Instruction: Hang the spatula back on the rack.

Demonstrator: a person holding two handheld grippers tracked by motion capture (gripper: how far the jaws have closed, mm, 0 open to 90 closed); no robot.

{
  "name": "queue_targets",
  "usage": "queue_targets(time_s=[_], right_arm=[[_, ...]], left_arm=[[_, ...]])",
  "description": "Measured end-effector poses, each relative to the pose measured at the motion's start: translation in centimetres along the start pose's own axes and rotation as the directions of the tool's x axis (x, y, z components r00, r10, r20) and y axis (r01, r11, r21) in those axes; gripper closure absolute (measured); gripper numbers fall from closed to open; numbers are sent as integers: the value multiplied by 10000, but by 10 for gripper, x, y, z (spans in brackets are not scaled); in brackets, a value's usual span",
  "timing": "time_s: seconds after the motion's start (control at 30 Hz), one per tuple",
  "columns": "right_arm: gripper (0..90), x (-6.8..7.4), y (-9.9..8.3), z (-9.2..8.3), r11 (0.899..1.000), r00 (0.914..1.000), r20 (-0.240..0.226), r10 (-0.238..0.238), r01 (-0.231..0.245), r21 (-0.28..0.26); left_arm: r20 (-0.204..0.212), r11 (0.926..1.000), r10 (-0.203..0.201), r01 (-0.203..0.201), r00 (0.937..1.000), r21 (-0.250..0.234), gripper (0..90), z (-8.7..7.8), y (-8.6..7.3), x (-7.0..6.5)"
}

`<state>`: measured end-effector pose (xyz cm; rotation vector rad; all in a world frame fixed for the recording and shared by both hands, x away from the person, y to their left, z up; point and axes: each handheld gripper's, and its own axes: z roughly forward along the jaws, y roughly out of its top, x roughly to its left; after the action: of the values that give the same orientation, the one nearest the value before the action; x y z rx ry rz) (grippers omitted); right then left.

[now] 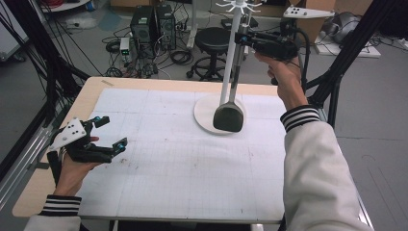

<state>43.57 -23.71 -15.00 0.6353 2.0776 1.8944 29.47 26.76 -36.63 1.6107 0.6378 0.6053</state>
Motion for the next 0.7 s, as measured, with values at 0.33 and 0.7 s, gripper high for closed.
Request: queue_targets(time_s=[0.33, 0.7], right_arm=[[748, -16, 4, 8, 9993, 9993, 31, 365, -364, -109], [748, -29, -2, 14, 9977, 9977, 62, 673, -674, 30]], left_arm=[[0, 9998, -68, 68, 10000, -183, 17, -4, 1, 1], [-17, 9998, -89, 89, 10000, -150, 17, -4, 1, 3]])
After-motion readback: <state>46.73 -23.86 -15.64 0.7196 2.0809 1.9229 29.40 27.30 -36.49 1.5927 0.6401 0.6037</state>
